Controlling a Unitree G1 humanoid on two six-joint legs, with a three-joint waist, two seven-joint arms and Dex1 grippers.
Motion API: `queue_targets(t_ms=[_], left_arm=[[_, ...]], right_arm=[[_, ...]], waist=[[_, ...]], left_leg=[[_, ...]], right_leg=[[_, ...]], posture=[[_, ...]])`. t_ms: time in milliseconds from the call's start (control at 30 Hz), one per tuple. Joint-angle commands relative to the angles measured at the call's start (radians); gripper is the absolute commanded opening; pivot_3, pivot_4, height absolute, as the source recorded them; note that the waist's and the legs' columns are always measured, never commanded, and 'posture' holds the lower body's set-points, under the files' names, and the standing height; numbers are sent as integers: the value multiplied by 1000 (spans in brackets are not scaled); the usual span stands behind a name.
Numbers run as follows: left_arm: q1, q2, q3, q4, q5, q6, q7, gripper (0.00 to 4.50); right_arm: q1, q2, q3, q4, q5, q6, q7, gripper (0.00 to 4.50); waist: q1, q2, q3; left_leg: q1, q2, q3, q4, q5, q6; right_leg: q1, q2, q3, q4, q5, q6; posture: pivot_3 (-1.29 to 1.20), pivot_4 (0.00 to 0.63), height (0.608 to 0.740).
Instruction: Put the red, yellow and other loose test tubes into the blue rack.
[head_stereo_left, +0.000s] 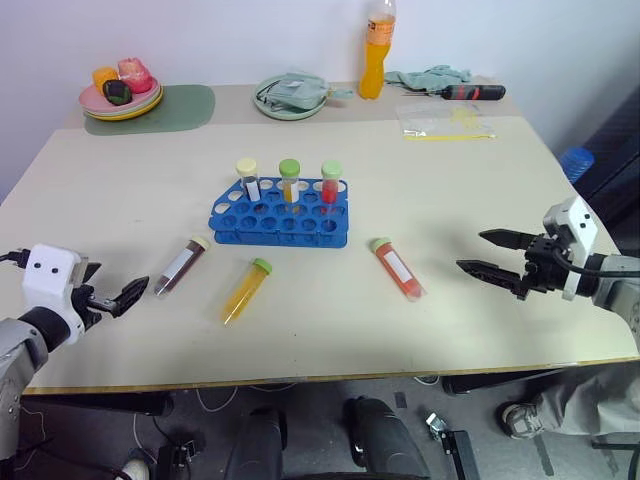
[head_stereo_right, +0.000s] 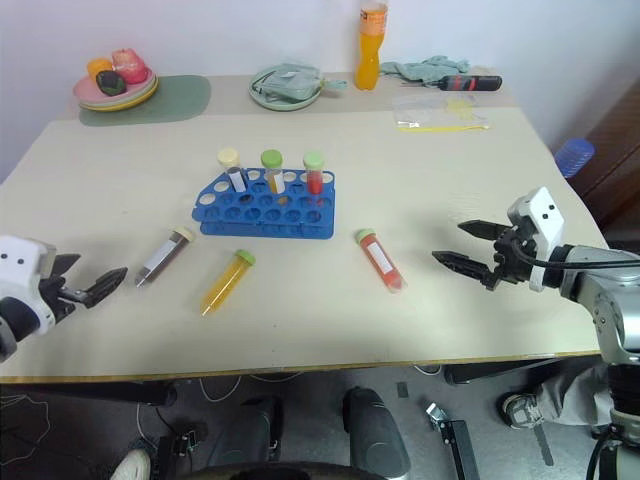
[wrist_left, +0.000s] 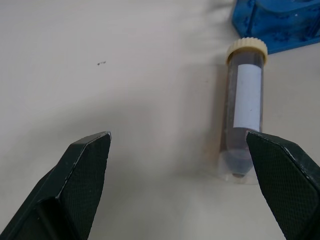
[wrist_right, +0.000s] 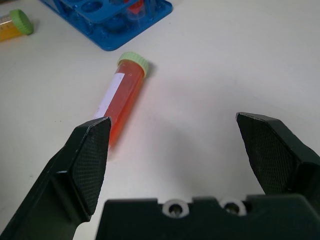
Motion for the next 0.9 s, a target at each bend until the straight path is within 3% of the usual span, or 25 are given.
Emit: queue_targets(t_ms=[33,233,367,500,600,667,900], left_arm=[[-3,-5,27,-29,-3,-10,18,4451],[-43,-20,-1,-53,-19,-11,31,4451],[-54,-26,-94,-163,-72,2,-33,4451],[-86,-34,-265,-281,-130,-3,-105,4451],[-103,-15,-442,-326,-69,-65,-168,4451],[-124,-14,-528,-330,-36,-102,-190,4451],[-177,-61,-630,-274,-11,-157,-205,4451]], right_arm=[[-13,-16,-1,-32,-6,-2,1,4415],[-44,-3,10,-86,10,57,-50,4415],[-111,27,71,-210,2,191,-185,4415],[-226,61,149,-332,66,514,-318,4415],[-388,175,203,-347,68,859,-462,4415],[-472,228,239,-322,56,989,-542,4415],[-649,251,450,-144,136,1022,-752,4415]], waist=[[0,0,0],[-1,0,0],[-1,0,0],[1,0,0],[-3,0,0],[-2,0,0],[0,0,0]], left_leg=[[0,0,0,0,0,0],[0,0,0,0,0,0],[0,0,0,0,0,0],[0,0,0,0,0,0],[0,0,0,1,0,0],[0,0,0,0,0,0],[-2,0,0,1,0,0]], right_leg=[[0,0,0,0,0,0],[0,0,0,0,0,0],[0,0,0,0,0,0],[0,0,0,0,0,0],[0,0,1,1,0,0],[-1,1,1,1,0,-1],[-3,0,1,1,0,-1]], posture=[[0,150,740],[0,150,740],[0,150,740],[0,150,740],[0,150,740],[0,150,740],[0,150,740]])
